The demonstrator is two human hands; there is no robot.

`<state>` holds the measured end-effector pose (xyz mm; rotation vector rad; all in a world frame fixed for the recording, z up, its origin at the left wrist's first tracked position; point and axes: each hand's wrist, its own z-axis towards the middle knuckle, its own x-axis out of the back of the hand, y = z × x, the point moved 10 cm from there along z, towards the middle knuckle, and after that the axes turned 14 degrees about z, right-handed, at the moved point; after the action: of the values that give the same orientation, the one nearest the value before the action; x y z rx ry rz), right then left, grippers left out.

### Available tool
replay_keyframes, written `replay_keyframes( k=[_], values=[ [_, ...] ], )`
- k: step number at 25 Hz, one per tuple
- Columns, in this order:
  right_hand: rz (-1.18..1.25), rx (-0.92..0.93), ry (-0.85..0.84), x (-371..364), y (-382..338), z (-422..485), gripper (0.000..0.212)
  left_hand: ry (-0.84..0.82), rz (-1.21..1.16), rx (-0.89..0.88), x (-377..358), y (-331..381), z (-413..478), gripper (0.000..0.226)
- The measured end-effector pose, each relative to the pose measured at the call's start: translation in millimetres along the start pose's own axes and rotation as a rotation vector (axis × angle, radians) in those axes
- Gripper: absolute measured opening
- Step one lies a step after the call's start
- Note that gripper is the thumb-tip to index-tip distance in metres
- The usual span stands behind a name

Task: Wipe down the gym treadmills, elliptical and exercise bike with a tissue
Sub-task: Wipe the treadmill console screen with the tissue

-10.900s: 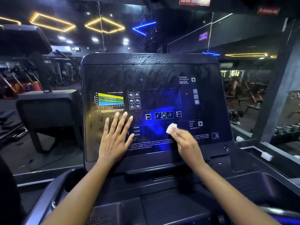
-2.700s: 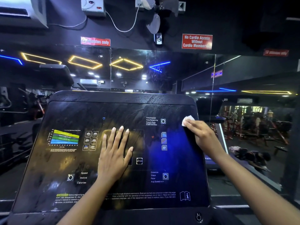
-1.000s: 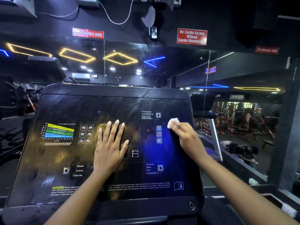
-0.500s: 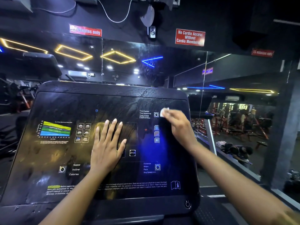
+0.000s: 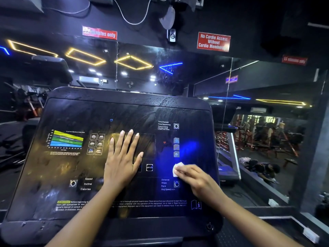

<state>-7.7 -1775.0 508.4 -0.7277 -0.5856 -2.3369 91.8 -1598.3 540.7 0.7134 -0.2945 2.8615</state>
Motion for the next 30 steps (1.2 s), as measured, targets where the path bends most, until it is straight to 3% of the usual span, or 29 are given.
replay_keyframes(
  k=[3,5,8,14,17,19,22,25,30],
  values=[
    [0.022,-0.049,0.213,39.8,24.9,66.6,0.041,0.003,-0.009,0.005,-0.6,-0.3,-0.7,0.064],
    [-0.015,-0.176,0.319,57.4,61.0,114.8,0.040,0.002,-0.010,0.008,-0.3,-0.4,-1.0,0.064],
    [-0.010,-0.377,0.335,49.3,99.8,151.9,0.038,0.005,-0.012,0.004,-0.3,-0.3,-1.6,0.064],
    [0.025,-0.116,0.159,-21.2,37.7,167.6,0.027,0.009,-0.009,0.012,0.9,-0.5,-0.9,0.064],
    [-0.027,0.044,0.070,-27.7,10.3,141.9,0.033,0.000,-0.013,0.018,0.4,-1.0,-1.1,0.064],
    [-0.050,0.103,0.140,-0.6,10.4,138.8,0.037,0.004,-0.015,0.016,0.3,-1.2,-1.1,0.064],
    [-0.128,-0.155,0.459,66.4,71.7,143.0,0.039,0.005,-0.014,0.013,0.5,-0.2,-1.2,0.063],
    [-0.104,-0.501,0.571,82.5,129.6,135.6,0.040,0.007,-0.015,0.008,-0.6,-0.5,-2.1,0.063],
    [-0.025,-0.459,0.518,27.9,99.1,178.8,0.047,0.020,-0.015,0.013,0.1,-0.5,-1.6,0.063]
  ],
)
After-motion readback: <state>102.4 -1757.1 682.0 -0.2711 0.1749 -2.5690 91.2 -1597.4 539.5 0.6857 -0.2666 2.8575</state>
